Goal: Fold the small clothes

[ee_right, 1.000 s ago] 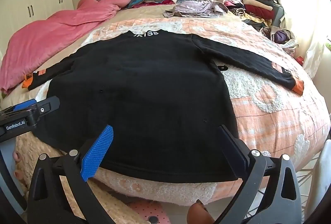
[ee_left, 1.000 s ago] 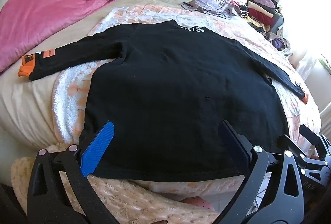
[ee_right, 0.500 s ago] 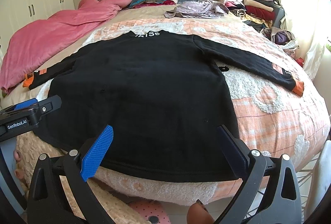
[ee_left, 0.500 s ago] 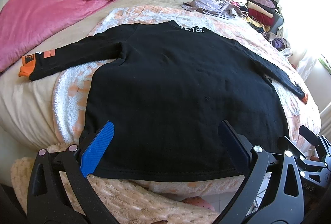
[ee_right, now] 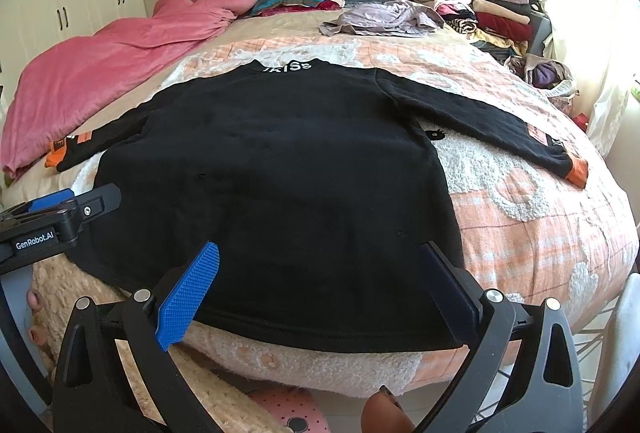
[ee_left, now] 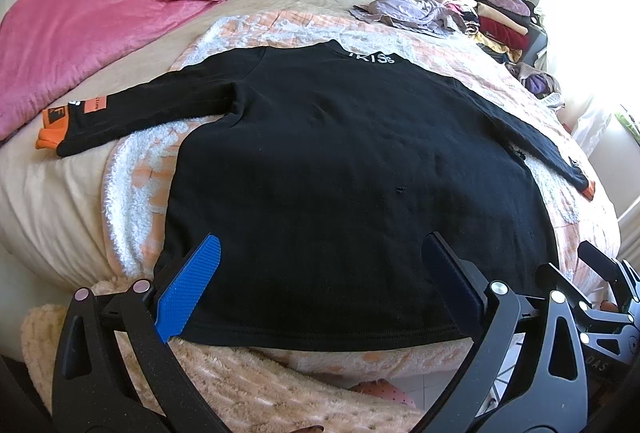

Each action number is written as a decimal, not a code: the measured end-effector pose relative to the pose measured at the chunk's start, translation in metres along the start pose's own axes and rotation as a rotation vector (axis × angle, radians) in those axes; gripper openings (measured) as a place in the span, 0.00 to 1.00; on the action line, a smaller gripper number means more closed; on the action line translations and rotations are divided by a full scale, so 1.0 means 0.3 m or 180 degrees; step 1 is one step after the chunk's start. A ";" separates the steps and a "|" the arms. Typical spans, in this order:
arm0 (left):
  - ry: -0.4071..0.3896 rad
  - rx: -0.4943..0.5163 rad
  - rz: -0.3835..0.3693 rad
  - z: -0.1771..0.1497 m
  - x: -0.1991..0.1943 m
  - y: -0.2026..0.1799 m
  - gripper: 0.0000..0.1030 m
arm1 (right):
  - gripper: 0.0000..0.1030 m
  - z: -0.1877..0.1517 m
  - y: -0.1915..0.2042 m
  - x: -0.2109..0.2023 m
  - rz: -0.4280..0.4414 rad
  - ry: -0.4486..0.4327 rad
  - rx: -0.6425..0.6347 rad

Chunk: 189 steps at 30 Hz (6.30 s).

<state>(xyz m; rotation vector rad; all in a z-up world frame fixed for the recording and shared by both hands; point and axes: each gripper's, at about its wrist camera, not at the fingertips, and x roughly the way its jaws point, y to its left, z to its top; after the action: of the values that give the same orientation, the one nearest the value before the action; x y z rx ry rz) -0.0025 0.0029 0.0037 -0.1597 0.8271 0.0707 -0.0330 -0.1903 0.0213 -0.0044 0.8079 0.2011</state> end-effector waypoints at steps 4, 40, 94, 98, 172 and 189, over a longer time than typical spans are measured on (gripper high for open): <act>-0.0002 0.0002 0.0004 0.000 -0.001 0.000 0.91 | 0.96 0.003 0.001 -0.002 -0.0003 -0.0004 0.0003; 0.0028 0.0053 -0.0027 0.196 0.124 -0.043 0.91 | 0.96 0.215 -0.096 0.123 -0.0109 -0.0175 0.0215; 0.0111 0.0241 -0.0105 0.697 0.612 -0.104 0.91 | 0.53 0.196 -1.126 0.409 -0.1295 -0.0222 0.3040; 0.0110 0.0201 -0.0065 0.707 0.632 -0.064 0.91 | 0.24 0.189 -1.152 0.398 -0.1143 -0.0459 0.3217; 0.0805 -0.0538 -0.2086 0.564 0.710 0.127 0.59 | 0.53 0.483 -0.073 0.455 0.0317 -0.0184 0.1027; 0.0135 -0.0171 -0.1919 0.627 0.583 0.113 0.06 | 0.53 0.453 -0.158 0.427 0.0059 -0.0215 0.1138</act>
<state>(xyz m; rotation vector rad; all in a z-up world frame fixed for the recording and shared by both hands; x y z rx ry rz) 0.2480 0.0680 -0.0038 -0.4557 0.7908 -0.4788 0.1592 -0.2033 0.0198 0.3450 0.7677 0.0715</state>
